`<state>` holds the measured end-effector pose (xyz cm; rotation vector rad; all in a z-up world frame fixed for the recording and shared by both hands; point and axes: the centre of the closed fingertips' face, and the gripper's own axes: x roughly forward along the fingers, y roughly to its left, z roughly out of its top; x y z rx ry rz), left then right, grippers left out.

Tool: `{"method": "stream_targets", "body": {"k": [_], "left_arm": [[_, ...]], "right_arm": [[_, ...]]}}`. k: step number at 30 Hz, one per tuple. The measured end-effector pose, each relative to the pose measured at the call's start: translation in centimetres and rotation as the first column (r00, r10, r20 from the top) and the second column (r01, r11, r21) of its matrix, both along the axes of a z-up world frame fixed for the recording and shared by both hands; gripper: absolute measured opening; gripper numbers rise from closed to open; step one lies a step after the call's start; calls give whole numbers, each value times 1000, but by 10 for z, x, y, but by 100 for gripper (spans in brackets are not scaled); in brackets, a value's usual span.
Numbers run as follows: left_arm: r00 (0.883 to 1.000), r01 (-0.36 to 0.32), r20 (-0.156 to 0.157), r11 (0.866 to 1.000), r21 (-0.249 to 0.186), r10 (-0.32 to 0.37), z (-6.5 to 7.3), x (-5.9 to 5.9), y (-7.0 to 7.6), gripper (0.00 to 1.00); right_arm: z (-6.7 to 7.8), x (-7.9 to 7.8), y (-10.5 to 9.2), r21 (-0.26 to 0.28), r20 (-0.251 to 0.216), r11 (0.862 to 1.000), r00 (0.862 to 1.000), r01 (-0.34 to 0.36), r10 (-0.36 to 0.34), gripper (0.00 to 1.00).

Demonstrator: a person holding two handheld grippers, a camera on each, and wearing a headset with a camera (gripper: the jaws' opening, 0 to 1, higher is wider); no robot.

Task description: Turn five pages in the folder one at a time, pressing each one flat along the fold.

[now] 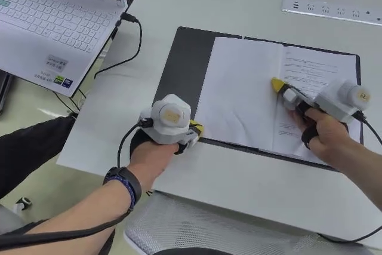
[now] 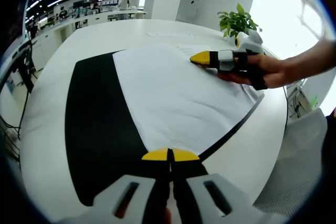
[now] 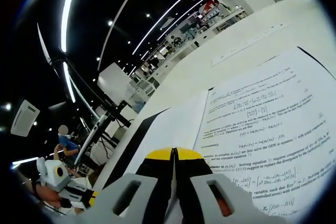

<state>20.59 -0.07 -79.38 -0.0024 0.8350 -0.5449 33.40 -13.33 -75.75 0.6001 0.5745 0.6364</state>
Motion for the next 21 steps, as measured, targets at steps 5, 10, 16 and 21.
{"method": "stream_targets", "body": {"k": [5,10,16,21], "left_arm": [[1000,2,2,1000,-4,-2,0,0,0,0],[1000,3,2,1000,-3,-3,0,0,0,0],[1000,6,3,1000,-2,-6,0,-1,0,0],[1000,6,4,1000,-2,-6,0,-1,0,0]], "right_arm": [[1,-10,-1,7,5,1000,1000,-19,19,0],[0,-25,-1,-12,8,998,998,-67,67,0],[-2,-31,-2,-16,1,996,996,-88,88,0],[-3,-40,-2,-15,-3,996,996,-93,93,0]]}}
